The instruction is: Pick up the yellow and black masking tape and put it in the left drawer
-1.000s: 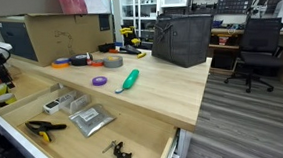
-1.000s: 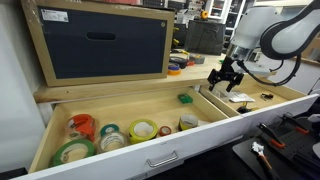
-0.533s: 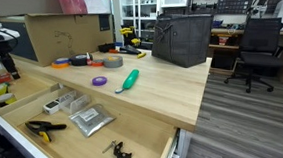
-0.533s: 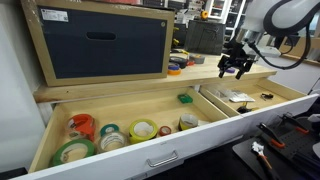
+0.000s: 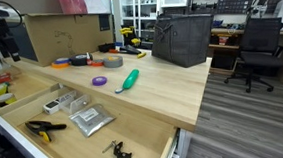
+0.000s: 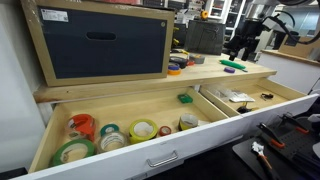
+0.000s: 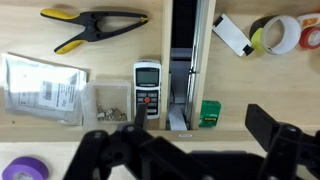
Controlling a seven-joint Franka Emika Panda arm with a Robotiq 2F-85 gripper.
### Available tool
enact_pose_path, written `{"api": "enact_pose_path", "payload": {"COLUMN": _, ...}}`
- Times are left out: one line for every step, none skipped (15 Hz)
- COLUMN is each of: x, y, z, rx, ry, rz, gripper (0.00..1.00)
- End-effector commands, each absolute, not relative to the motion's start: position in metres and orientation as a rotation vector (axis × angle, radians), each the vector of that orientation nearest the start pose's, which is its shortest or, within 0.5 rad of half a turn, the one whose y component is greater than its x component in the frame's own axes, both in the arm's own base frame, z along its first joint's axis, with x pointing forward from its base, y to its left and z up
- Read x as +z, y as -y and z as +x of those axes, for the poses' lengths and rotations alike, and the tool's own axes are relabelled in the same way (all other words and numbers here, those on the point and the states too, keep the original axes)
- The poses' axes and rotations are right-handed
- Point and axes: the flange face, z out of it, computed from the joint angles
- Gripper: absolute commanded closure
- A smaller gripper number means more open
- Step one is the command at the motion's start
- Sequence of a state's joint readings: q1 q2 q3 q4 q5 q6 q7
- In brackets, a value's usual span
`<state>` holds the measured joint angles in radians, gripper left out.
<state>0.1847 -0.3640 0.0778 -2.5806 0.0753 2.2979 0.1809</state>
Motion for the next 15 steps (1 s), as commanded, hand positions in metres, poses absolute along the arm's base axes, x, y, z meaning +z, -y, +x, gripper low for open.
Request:
{"api": "enact_pose_path", "payload": {"x": 0.422, "y": -0.100, "z": 0.404, "rx": -0.083, "ry": 0.197, "rz": -3.079, "gripper": 0.00}}
{"api": "enact_pose_path", "payload": {"x": 0.427, "y": -0.097, "z": 0.404, "rx": -0.074, "ry": 0.231, "rz": -3.079, "gripper": 0.00}}
{"api": "enact_pose_path", "payload": {"x": 0.431, "y": -0.094, "z": 0.405, "rx": -0.056, "ry": 0.257, "rz": -3.076, "gripper": 0.00}}
{"api": "enact_pose_path", "payload": {"x": 0.434, "y": -0.090, "z": 0.406, "rx": -0.026, "ry": 0.264, "rz": -3.090, "gripper": 0.00}}
{"api": "enact_pose_path", "payload": {"x": 0.437, "y": -0.084, "z": 0.406, "rx": -0.011, "ry": 0.256, "rz": -3.097, "gripper": 0.00}}
{"api": "enact_pose_path", "payload": {"x": 0.441, "y": -0.077, "z": 0.408, "rx": -0.009, "ry": 0.235, "rz": -3.097, "gripper": 0.00}}
{"api": "enact_pose_path", "payload": {"x": 0.445, "y": -0.070, "z": 0.410, "rx": -0.015, "ry": 0.204, "rz": -3.088, "gripper": 0.00}}
{"api": "enact_pose_path", "payload": {"x": 0.449, "y": -0.062, "z": 0.413, "rx": -0.020, "ry": 0.143, "rz": -3.076, "gripper": 0.00}}
{"api": "enact_pose_path", "payload": {"x": 0.452, "y": -0.054, "z": 0.415, "rx": -0.028, "ry": 0.089, "rz": -3.069, "gripper": 0.00}}
{"api": "enact_pose_path", "payload": {"x": 0.455, "y": -0.047, "z": 0.419, "rx": -0.039, "ry": 0.018, "rz": -3.060, "gripper": 0.00}}
{"api": "enact_pose_path", "payload": {"x": 0.456, "y": -0.042, "z": 0.421, "rx": -0.061, "ry": -0.052, "rz": -3.050, "gripper": 0.00}}
{"api": "enact_pose_path", "payload": {"x": 0.446, "y": -0.050, "z": 0.418, "rx": -0.057, "ry": 0.047, "rz": -3.074, "gripper": 0.00}}
{"api": "enact_pose_path", "payload": {"x": 0.447, "y": -0.045, "z": 0.419, "rx": -0.060, "ry": 0.027, "rz": -3.072, "gripper": 0.00}}
{"api": "enact_pose_path", "payload": {"x": 0.446, "y": -0.045, "z": 0.419, "rx": -0.058, "ry": 0.026, "rz": -3.073, "gripper": 0.00}}
{"api": "enact_pose_path", "payload": {"x": 0.446, "y": -0.046, "z": 0.419, "rx": -0.056, "ry": 0.030, "rz": -3.074, "gripper": 0.00}}
